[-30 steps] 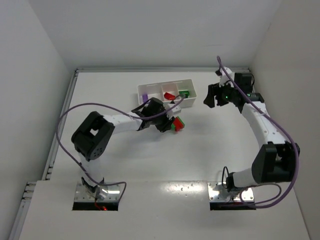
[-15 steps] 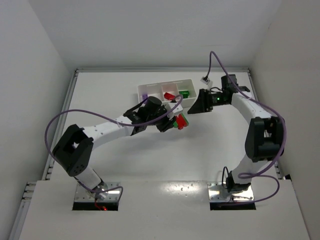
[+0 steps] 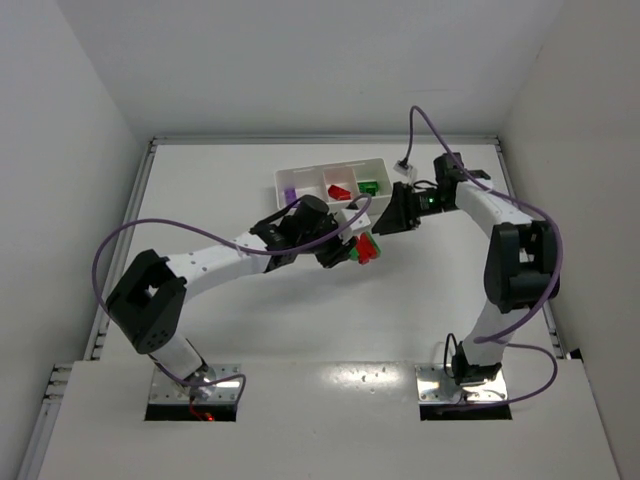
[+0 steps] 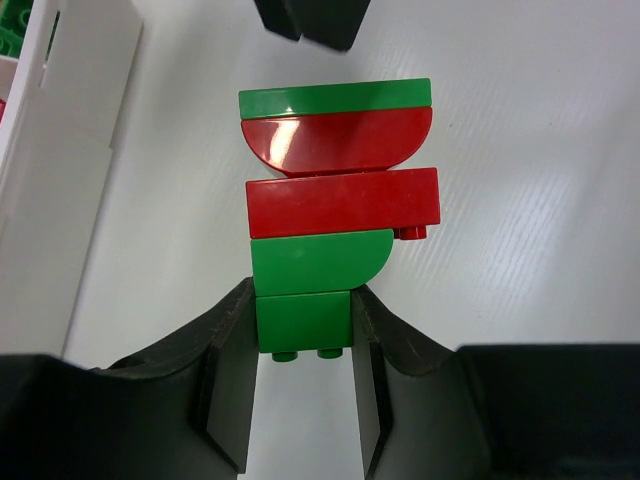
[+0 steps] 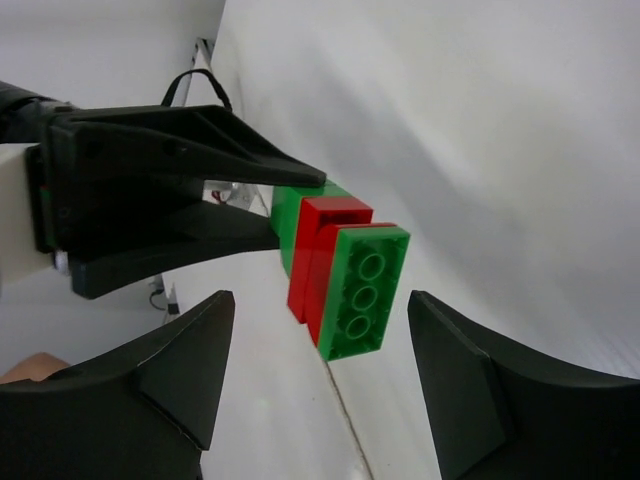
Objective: Sort the legos into containers by color
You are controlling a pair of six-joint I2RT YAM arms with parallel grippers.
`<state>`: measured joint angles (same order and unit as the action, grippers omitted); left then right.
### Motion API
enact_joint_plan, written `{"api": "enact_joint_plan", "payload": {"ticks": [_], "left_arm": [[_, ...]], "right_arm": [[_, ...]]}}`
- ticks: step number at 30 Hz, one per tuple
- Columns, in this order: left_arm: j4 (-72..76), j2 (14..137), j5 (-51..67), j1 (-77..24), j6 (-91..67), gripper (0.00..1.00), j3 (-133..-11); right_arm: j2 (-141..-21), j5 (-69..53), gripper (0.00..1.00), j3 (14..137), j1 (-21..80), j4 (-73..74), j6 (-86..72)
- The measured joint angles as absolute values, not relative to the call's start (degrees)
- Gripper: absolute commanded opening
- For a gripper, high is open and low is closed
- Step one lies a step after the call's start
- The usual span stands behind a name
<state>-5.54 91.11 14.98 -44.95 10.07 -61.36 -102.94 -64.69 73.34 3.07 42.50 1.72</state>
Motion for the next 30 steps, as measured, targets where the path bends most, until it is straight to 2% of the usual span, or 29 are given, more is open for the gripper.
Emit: {"api": "enact_joint_plan", "payload": {"ticks": [14,17,19,21,30], "left_arm": [[-6.9,91.0,13.9,-46.6,10.1,0.09,-64.3],[-7.8,91.0,13.7,-46.6,10.1,0.09,-64.8],[-8.1,91.0,13.7,-46.6,10.1,0.09,-65.1],[-8.3,91.0,13.8,-46.6,10.1,0.09,-65.2],[-8.8,91.0,13.6,-46.8,10.6,0.09,-65.4]], "right_arm": [[-107.5,-67.8,0.72,76.1,5.8,47.8,6.5],[-109.8,-68.2,0.67,79.1,6.5,52.6,11.7],[-111.6,-69.0,0.56,80.4,6.7,56.2,15.4],[-113.1,-69.2,0.51,80.9,6.7,58.9,18.3],[-115.7,-69.8,0.51,82.6,7.6,66.7,25.7]]}}
